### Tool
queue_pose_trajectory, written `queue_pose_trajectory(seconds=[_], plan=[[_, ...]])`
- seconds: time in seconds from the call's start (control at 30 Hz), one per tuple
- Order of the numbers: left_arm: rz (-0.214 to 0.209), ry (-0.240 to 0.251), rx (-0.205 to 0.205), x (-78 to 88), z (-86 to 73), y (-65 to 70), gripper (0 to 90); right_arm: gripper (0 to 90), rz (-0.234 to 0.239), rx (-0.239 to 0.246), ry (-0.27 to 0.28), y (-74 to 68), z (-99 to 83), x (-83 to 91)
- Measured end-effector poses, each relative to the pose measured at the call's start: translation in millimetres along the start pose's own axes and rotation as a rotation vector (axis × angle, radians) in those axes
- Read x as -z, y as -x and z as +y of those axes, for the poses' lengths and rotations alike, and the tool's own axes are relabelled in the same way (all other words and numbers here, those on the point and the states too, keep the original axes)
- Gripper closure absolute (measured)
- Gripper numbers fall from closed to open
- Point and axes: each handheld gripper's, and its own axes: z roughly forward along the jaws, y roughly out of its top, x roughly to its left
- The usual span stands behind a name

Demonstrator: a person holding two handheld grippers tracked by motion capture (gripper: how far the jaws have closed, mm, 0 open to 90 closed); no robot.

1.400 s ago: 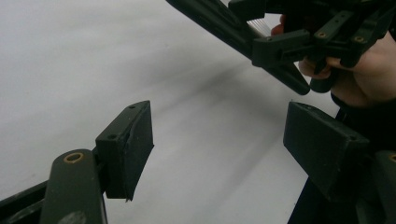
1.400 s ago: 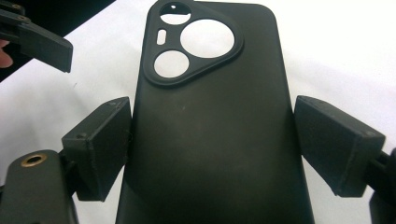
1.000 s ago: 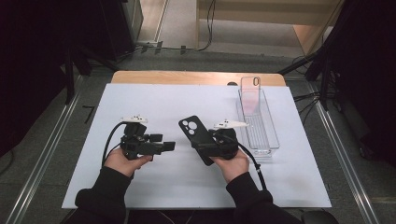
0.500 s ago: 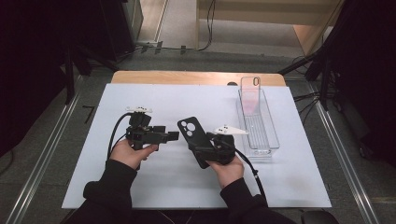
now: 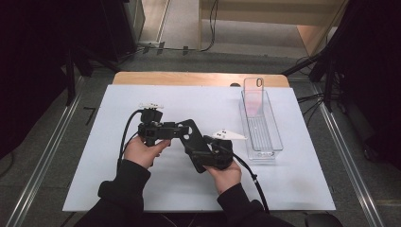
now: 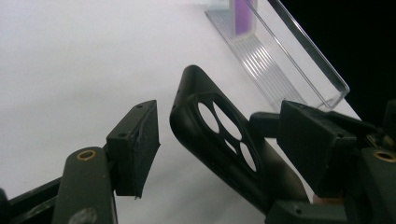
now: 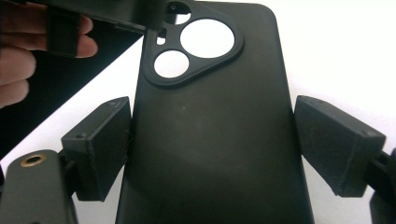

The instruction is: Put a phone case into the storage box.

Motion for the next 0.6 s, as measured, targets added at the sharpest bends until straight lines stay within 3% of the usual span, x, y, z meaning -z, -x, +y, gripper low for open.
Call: queue_pose_trajectory(seconds=[0.17,0.3,0.37,0.47,0.53,0.57,0.6], plan=[[0.002,-0.010,0.030,-6.1,0.2,0.9,37.6,12.6,0.014,0.002,0.027,-3.5,-0.8,0.6],[0.003,0.008,0.038,-6.3,-1.0,2.0,55.4,12.6,0.025,0.003,0.052,-5.6,-1.5,1.4],[-0.024,0.024,0.069,-4.7,-1.5,-0.2,63.2,12.6,0.029,0.003,0.058,-5.5,-1.9,1.5],[-0.081,0.026,0.126,-2.8,-1.6,-4.6,68.2,12.4,0.041,0.016,0.067,-4.9,-2.7,1.2],[-0.109,0.021,0.136,-2.3,-2.0,-4.1,71.4,12.2,0.042,0.034,0.073,-5.0,-3.6,-0.1],[-0.104,0.025,0.129,-2.0,-2.3,-2.3,77.6,12.1,0.044,0.039,0.072,-5.4,-4.0,-1.3],[-0.098,0.029,0.119,-1.6,-2.3,-0.9,78.1,12.1,0.046,0.035,0.065,-5.6,-4.2,-2.3]])
